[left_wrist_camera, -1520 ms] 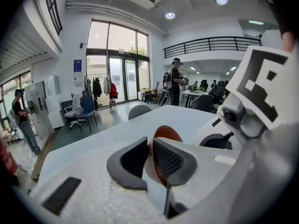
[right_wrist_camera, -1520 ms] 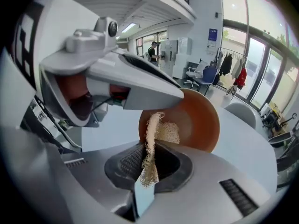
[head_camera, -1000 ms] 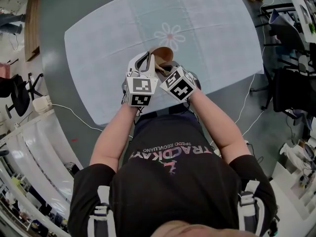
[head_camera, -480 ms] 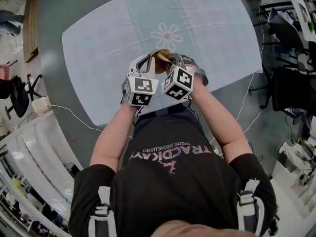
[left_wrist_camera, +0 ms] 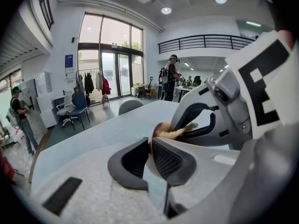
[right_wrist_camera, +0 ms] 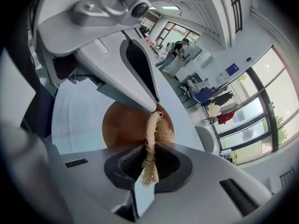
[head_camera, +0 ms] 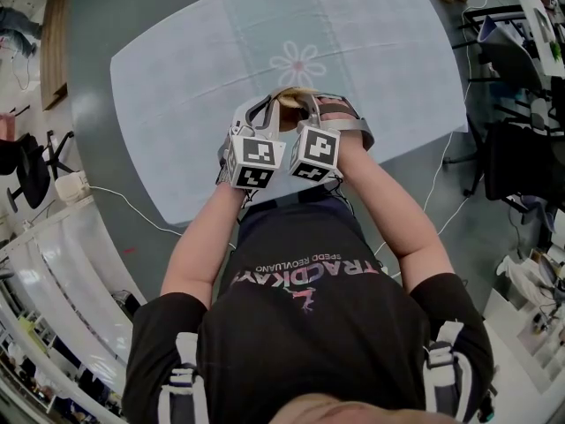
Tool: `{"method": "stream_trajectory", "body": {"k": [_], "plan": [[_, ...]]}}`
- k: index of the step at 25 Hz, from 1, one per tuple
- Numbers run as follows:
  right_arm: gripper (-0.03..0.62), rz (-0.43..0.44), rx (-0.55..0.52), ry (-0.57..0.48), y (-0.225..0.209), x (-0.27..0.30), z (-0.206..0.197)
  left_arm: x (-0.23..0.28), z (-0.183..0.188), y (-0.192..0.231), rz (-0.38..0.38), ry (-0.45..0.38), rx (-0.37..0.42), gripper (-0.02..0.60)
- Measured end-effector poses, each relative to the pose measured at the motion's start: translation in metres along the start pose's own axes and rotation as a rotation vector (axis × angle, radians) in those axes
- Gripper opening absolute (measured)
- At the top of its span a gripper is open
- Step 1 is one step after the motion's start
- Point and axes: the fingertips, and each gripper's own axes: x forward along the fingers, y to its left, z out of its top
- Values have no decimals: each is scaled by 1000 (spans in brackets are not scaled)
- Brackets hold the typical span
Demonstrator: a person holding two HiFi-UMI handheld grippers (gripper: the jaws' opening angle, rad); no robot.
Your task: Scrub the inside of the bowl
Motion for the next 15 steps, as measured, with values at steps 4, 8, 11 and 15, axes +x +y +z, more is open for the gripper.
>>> {"method": "stream_trajectory", "body": {"k": [4, 8, 11, 15], "plan": [[32, 51, 75, 23, 7, 5, -9, -3, 4, 5, 17, -23, -56, 38], [32, 141, 202, 19, 24, 7, -12, -7, 10, 14, 44, -47, -82, 43], [32, 214, 307, -2, 37, 4, -5, -10, 14, 16, 53, -57, -93, 44], [32, 313, 457, -54, 53, 1, 11, -10, 11, 13, 59, -63, -111, 46]]}}
